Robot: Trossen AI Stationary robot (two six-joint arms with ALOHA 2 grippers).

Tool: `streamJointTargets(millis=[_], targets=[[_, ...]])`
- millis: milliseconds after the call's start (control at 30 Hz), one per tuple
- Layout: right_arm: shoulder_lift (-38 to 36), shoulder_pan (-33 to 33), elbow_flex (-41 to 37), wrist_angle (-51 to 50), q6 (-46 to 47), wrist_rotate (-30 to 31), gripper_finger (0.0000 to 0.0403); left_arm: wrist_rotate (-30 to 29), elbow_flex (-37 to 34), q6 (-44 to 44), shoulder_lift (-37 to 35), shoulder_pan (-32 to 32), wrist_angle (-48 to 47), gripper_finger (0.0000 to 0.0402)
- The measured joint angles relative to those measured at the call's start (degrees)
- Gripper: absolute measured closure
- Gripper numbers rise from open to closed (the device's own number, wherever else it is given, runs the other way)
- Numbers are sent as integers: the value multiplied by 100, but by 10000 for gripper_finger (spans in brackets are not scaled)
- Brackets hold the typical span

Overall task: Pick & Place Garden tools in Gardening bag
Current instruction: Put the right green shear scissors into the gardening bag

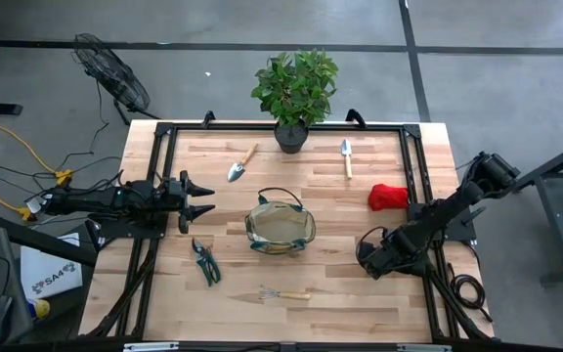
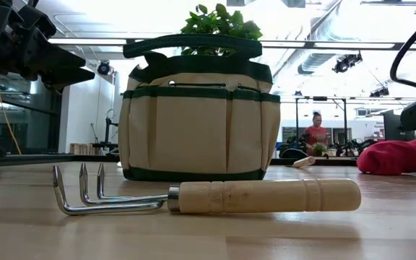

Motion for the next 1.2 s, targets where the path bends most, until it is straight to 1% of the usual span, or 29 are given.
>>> streamJointTargets(millis=[67,167,433,533,600,700,900,1033,1200], targets=[[1,0,0,8,-2,12,158,0,0,-2,0,-2,0,188],[1,-2,0,36,-4,48,184,0,-1,0,0,-2,0,188],[6,-7,0,99,-41,263,295,0,-2,0,0,0,0,188],[6,-7,0,91,-56,279,328,-1,-1,-1,0,0,0,188],[6,-7,-2,86,-157,312,343,0,0,0,0,0,0,188],[6,-2,-2,70,-224,423,353,0,-2,0,0,0,0,188],[6,-1,-3,82,-506,517,351,-1,-2,-1,1,-1,0,188],[3,2,-4,84,-803,609,363,-1,0,0,0,-1,0,188],[-20,2,-6,45,-1078,661,363,0,-1,-1,0,0,0,188]])
